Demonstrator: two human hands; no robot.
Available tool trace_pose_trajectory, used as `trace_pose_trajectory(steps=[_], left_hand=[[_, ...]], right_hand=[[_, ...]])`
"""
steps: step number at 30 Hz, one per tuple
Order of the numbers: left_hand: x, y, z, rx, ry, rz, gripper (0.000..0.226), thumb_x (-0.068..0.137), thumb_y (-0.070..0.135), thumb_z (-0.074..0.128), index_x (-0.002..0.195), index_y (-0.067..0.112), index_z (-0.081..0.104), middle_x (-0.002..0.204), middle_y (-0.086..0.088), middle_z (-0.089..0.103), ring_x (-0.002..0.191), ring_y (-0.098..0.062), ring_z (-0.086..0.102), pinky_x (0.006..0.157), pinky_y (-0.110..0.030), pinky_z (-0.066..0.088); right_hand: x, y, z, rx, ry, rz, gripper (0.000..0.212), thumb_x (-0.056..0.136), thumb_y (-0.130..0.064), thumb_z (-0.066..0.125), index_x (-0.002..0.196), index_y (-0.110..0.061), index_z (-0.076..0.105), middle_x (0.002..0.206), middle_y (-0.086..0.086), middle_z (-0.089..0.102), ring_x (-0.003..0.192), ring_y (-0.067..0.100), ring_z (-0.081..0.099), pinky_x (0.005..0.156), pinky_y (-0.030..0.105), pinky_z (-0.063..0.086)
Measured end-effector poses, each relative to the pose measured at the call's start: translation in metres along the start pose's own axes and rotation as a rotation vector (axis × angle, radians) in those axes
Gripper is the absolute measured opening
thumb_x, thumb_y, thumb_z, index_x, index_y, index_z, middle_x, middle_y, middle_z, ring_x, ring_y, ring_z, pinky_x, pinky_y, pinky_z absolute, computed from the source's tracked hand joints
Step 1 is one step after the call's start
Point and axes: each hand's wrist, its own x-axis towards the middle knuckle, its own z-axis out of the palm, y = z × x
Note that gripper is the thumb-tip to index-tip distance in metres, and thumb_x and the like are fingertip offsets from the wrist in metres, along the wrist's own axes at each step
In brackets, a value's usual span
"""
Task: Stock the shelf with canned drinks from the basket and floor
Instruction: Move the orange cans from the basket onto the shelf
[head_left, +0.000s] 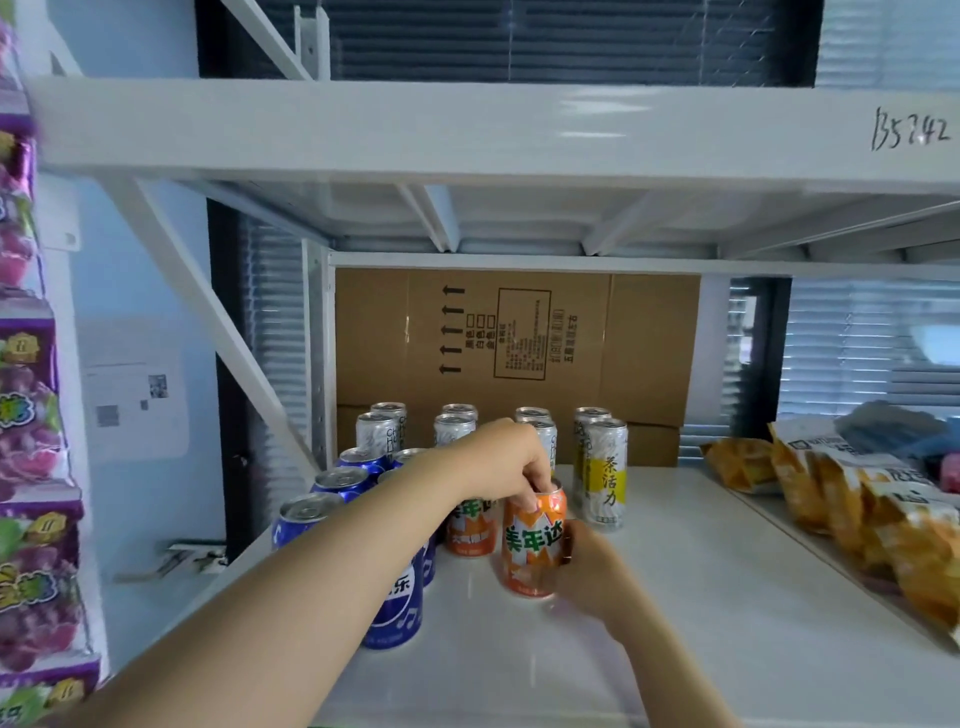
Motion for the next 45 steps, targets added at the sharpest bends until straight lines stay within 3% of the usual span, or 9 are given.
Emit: trace_pose_trajectory(steps=[3,6,11,15,21,29,38,41,45], left_hand=[[0.011,-0.003,0.001,0.023,0.011,-0.013,0.032,0.081,0.008,0.075,0.113,0.011,0.072,0.117,-0.004,0.07,0.105,-0.018,0.064,0.082,-0.022,0.049],[0.022,-0.007,0.002,0.069,0.029,-0.028,0.033,0.083,0.006,0.073,0.116,0.01,0.07,0.121,-0.006,0.066,0.092,-0.019,0.065,0.064,-0.011,0.045],[0.035,-0.016,0.005,0.064,0.034,-0.054,0.033,0.08,0.007,0.075,0.113,0.011,0.071,0.12,-0.007,0.068,0.11,-0.023,0.062,0.093,-0.036,0.051],[0.037,-0.021,0.008,0.071,0.05,-0.037,0.031,0.082,0.009,0.074,0.113,0.013,0.072,0.115,-0.005,0.07,0.108,-0.021,0.061,0.085,-0.031,0.048],[0.04,-0.026,0.011,0.072,0.055,-0.043,0.031,0.084,0.012,0.072,0.115,0.014,0.071,0.116,-0.004,0.069,0.107,-0.02,0.061,0.082,-0.027,0.043],[0.037,-0.027,0.017,0.004,0.114,-0.096,0.031,0.084,0.01,0.072,0.115,0.014,0.071,0.118,-0.005,0.069,0.109,-0.021,0.061,0.087,-0.03,0.048],[0.03,-0.014,0.027,-0.005,0.18,-0.216,0.033,0.087,0.011,0.068,0.12,0.018,0.069,0.125,-0.007,0.065,0.112,-0.025,0.06,0.097,-0.042,0.049],[0.025,-0.006,0.029,-0.182,0.319,-0.261,0.038,0.087,0.012,0.069,0.124,0.018,0.066,0.127,-0.003,0.065,0.115,-0.018,0.06,0.101,-0.035,0.047],[0.007,0.008,0.027,-0.429,0.541,-0.269,0.033,0.09,0.017,0.066,0.123,0.018,0.065,0.126,0.002,0.066,0.113,-0.009,0.06,0.092,-0.021,0.043]], right_hand=[[0.024,0.006,0.006,0.008,0.021,0.028,0.087,0.032,-0.052,0.076,0.11,-0.018,0.061,0.1,-0.004,0.071,0.092,0.015,0.067,0.087,0.038,0.056],[0.028,-0.001,0.007,0.036,0.052,0.041,0.059,0.061,-0.03,0.087,0.11,-0.013,0.058,0.102,-0.001,0.068,0.095,0.016,0.063,0.083,0.03,0.051],[0.032,0.01,0.013,0.145,0.098,-0.05,0.048,0.073,-0.024,0.083,0.114,-0.017,0.059,0.105,-0.006,0.071,0.094,0.011,0.066,0.082,0.028,0.053],[0.035,0.012,0.013,0.121,0.122,-0.107,0.036,0.076,-0.021,0.08,0.108,-0.021,0.064,0.1,-0.007,0.073,0.093,0.014,0.067,0.087,0.036,0.055],[0.032,0.01,0.013,0.156,0.156,-0.111,0.035,0.077,-0.019,0.079,0.109,-0.021,0.065,0.098,-0.009,0.072,0.082,0.002,0.062,0.062,0.01,0.041],[0.027,0.007,0.01,0.177,0.166,-0.118,0.033,0.077,-0.014,0.078,0.108,-0.016,0.065,0.082,-0.017,0.064,0.069,-0.009,0.054,0.05,0.001,0.038],[0.013,-0.003,0.011,0.189,0.198,-0.052,0.031,0.076,-0.02,0.08,0.103,-0.02,0.064,0.085,-0.013,0.066,0.075,0.001,0.059,0.061,0.014,0.043],[0.012,-0.003,0.005,0.236,0.196,0.022,0.031,0.074,-0.031,0.082,0.096,-0.017,0.067,0.092,-0.002,0.071,0.086,0.019,0.065,0.083,0.036,0.053],[0.005,-0.005,-0.006,0.416,0.219,0.077,0.029,0.082,-0.021,0.077,0.104,-0.01,0.061,0.096,0.008,0.063,0.089,0.023,0.057,0.08,0.035,0.046]])
